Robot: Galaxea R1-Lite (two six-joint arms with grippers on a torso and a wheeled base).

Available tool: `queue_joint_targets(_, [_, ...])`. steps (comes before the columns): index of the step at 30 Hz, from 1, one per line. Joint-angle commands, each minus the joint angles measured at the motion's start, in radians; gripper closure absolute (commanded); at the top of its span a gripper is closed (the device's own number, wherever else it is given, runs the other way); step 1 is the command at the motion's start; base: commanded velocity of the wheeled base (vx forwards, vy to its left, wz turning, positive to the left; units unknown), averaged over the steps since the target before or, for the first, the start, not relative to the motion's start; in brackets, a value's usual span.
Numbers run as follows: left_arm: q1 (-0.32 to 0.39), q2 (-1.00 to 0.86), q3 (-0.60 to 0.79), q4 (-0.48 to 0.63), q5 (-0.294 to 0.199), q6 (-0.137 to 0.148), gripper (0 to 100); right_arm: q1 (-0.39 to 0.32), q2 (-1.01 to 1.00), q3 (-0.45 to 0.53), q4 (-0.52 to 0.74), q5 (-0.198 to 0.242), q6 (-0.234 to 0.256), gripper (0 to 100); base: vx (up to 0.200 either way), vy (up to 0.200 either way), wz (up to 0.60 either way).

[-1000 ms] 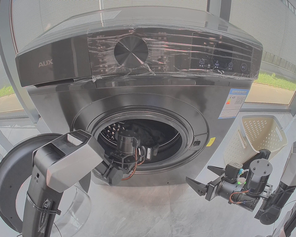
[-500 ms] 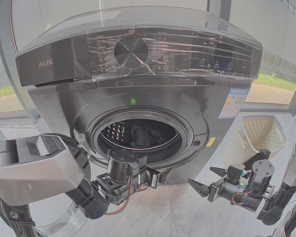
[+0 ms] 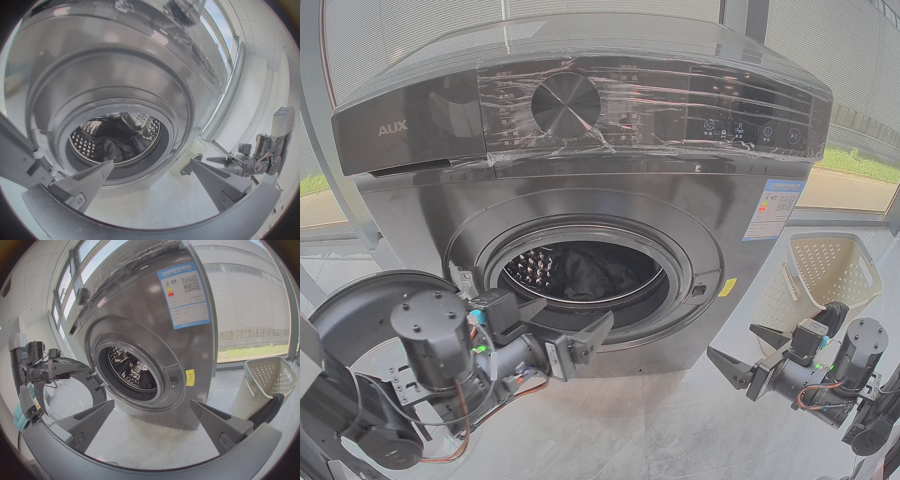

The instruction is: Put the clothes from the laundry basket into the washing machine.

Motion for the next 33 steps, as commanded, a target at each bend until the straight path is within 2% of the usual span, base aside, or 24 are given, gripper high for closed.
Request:
queue_joint_targets(1, [-0.004, -0.176, 0.126, -0.004, 0.043, -0.002, 0, -0.036, -0.082, 0.040, 0.000, -0.013, -0.004, 0, 0.000, 0.000, 0.00])
queue_joint_targets(6, [0.010, -0.207, 0.135, -0.005, 0.104, -0.001, 0, -0.089, -0.136, 0.056, 0.001, -0.015, -0.008, 0, 0.000, 0.000, 0.00])
queue_joint_targets(7, [0.008, -0.213, 0.153, -0.008, 0.136, 0.001, 0, -0.109, -0.154, 0.056, 0.014, -0.013, -0.011, 0, 0.000, 0.000, 0.00])
queue_joint_targets(10, [0.010, -0.236, 0.198, -0.030, 0.167, 0.010, 0, -0.129, -0.168, 0.056, 0.023, -0.013, -0.011, 0, 0.000, 0.000, 0.00])
queue_joint_targets(12, [0.013, -0.267, 0.225, -0.047, 0.167, 0.016, 0, -0.152, -0.173, 0.056, 0.021, -0.006, -0.012, 0, 0.000, 0.000, 0.00])
queue_joint_targets(17, [0.050, -0.356, 0.296, -0.051, 0.162, 0.070, 0, -0.164, -0.225, 0.056, 0.043, -0.006, -0.049, 0, -0.200, 0.000, 0.00])
queue_joint_targets(18, [0.050, -0.356, 0.296, -0.051, 0.162, 0.070, 0, -0.164, -0.225, 0.056, 0.043, -0.006, -0.049, 0, -0.200, 0.000, 0.00])
queue_joint_targets(19, [0.054, -0.412, 0.328, -0.051, 0.162, 0.091, 0, -0.164, -0.271, 0.056, 0.084, -0.006, -0.064, 0, -0.200, 0.000, 0.00])
queue_joint_targets(23, [0.056, -0.498, 0.354, -0.030, 0.161, 0.118, 0, -0.158, -0.375, 0.056, 0.221, -0.015, -0.084, 0, -0.200, 0.000, 0.00])
queue_joint_targets(24, [0.057, -0.531, 0.373, -0.019, 0.161, 0.133, 0, -0.157, -0.472, 0.056, 0.351, -0.015, -0.090, 0, -0.200, 0.000, 0.00])
queue_joint_targets(26, [0.057, -0.567, 0.409, -0.010, 0.162, 0.165, 0, -0.154, -0.591, 0.056, 0.517, -0.013, -0.092, 0, -0.200, 0.000, 0.00])
queue_joint_targets(27, [0.057, -0.567, 0.409, -0.010, 0.162, 0.165, 0, -0.154, -0.591, 0.056, 0.517, -0.013, -0.092, 0, -0.200, 0.000, 0.00])
queue_joint_targets(28, [0.057, -0.607, 0.446, -0.008, 0.162, 0.199, 0, -0.163, -0.697, 0.056, 0.673, -0.013, -0.086, 0, 0.000, 0.000, 0.00])
queue_joint_targets(29, [0.057, -0.607, 0.446, -0.008, 0.162, 0.199, 0, -0.163, -0.697, 0.056, 0.673, -0.013, -0.086, 0, 0.000, 0.000, 0.00])
queue_joint_targets(30, [0.059, -0.659, 0.449, 0.015, 0.175, 0.210, 0, -0.186, -0.808, 0.056, 0.799, -0.030, -0.084, 0, 0.000, 0.000, 0.00])
queue_joint_targets(33, [0.111, -0.735, 0.449, 0.062, 0.176, 0.216, 0, -0.255, -0.943, 0.056, 0.896, -0.058, -0.086, 0, 0.000, 0.000, 0.00])
